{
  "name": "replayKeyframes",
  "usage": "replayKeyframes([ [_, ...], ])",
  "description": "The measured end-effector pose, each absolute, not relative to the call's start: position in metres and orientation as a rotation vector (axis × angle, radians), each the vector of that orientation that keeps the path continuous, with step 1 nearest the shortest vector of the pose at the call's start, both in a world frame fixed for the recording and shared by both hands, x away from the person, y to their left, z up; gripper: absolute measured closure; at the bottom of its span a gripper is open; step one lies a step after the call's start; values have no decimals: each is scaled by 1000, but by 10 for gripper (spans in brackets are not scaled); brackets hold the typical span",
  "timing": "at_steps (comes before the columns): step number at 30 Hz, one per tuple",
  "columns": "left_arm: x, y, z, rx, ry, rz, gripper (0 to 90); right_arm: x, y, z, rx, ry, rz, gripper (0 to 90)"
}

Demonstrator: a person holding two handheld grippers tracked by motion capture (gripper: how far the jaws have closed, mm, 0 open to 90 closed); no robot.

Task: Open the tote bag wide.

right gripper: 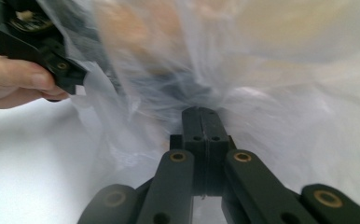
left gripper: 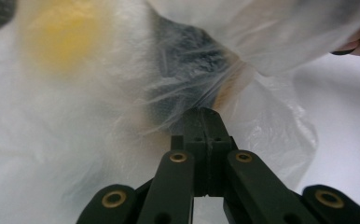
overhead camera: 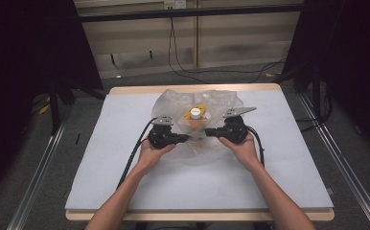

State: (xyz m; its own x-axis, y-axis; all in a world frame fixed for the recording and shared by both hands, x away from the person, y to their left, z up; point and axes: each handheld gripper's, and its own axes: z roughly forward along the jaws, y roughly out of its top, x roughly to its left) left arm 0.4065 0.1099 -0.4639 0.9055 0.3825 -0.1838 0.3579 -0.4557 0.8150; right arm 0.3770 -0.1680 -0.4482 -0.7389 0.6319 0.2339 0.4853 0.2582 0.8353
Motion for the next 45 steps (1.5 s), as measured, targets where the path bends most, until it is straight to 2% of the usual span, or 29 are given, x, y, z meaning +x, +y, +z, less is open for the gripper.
replayKeyframes([
  [9, 413, 113, -486, 2120, 556, -3, 900, 385, -164, -475, 1108, 2421, 1413, 900],
  [11, 410, 113, -489, 2123, 617, -29, 900, 385, -164, -478, 1116, 2427, 1399, 900],
  [12, 413, 113, -491, 2131, 565, -1, 900, 385, -163, -480, 1119, 2428, 1383, 900],
  [14, 414, 112, -491, 2142, 559, 10, 900, 386, -163, -483, 1133, 2425, 1391, 900],
  [15, 409, 111, -490, 2138, 643, -30, 900, 386, -162, -484, 1138, 2426, 1380, 900],
  [16, 413, 111, -492, 2150, 593, -11, 900, 386, -162, -485, 1134, 2436, 1361, 900],
  [17, 409, 109, -491, 2160, 651, -25, 900, 386, -161, -486, 1136, 2451, 1325, 900],
  [19, 411, 108, -492, 2178, 579, 4, 900, 387, -161, -490, 1148, 2481, 1291, 900],
  [21, 407, 108, -491, 2168, 647, -33, 900, 387, -161, -493, 1148, 2492, 1260, 900],
  [22, 413, 109, -492, 2181, 570, -6, 900, 388, -163, -494, 1153, 2489, 1284, 900],
  [25, 408, 110, -491, 2183, 637, -29, 900, 387, -162, -494, 1129, 2491, 1269, 900],
  [26, 411, 111, -491, 2183, 581, -13, 900, 387, -162, -493, 1126, 2491, 1263, 900],
  [27, 407, 111, -491, 2177, 631, -32, 900, 387, -163, -494, 1129, 2487, 1267, 900],
  [28, 410, 113, -491, 2185, 565, 2, 900, 386, -163, -494, 1138, 2483, 1270, 900],
  [30, 405, 113, -489, 2168, 620, -24, 900, 385, -164, -493, 1142, 2475, 1268, 900],
  [32, 405, 117, -485, 2154, 570, 4, 900, 383, -166, -491, 1130, 2455, 1302, 900],
  [33, 407, 123, -478, 2152, 522, 59, 900, 381, -170, -485, 1128, 2427, 1357, 900],
  [39, 389, 131, -457, 2048, 518, 43, 900, 369, -180, -455, 1096, 2357, 1433, 900],
  [45, 371, 143, -439, 2004, 488, 64, 900, 358, -181, -438, 1061, 2330, 1476, 900],
])
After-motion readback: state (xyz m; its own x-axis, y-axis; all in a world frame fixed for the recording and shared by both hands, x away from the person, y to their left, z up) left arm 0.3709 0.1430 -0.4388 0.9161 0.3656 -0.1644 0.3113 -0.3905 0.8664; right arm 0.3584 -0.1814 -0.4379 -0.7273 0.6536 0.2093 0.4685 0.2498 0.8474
